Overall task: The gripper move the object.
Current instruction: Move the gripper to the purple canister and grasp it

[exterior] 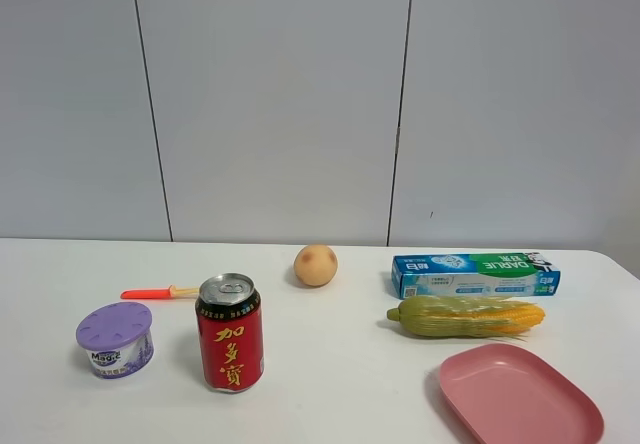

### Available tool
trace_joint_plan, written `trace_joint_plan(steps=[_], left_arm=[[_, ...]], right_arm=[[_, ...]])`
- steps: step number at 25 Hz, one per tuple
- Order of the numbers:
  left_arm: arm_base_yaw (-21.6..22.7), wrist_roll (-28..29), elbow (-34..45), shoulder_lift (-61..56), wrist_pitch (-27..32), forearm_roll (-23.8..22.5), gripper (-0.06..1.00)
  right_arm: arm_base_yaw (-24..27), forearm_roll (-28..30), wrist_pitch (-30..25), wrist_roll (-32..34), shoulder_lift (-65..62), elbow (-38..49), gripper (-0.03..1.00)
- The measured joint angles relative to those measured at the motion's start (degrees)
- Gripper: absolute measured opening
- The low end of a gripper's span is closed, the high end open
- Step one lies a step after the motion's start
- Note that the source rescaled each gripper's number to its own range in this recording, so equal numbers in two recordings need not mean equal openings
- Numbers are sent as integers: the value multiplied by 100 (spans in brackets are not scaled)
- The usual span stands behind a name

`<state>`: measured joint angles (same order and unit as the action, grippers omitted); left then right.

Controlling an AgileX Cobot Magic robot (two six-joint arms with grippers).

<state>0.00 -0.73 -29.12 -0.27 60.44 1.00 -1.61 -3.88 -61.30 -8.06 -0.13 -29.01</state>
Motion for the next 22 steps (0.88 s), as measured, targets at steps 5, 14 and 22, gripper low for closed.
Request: trace_joint_plan(steps=[5, 14, 22], left_arm=[[0, 0, 0, 0, 0, 0, 100], [0, 0, 0, 0, 0, 0, 100], [0, 0, 0, 0, 0, -5, 100]], right_arm=[[0, 0, 0, 0, 0, 0, 100], [0, 0, 0, 0, 0, 0, 100], [0, 0, 0, 0, 0, 0, 100]])
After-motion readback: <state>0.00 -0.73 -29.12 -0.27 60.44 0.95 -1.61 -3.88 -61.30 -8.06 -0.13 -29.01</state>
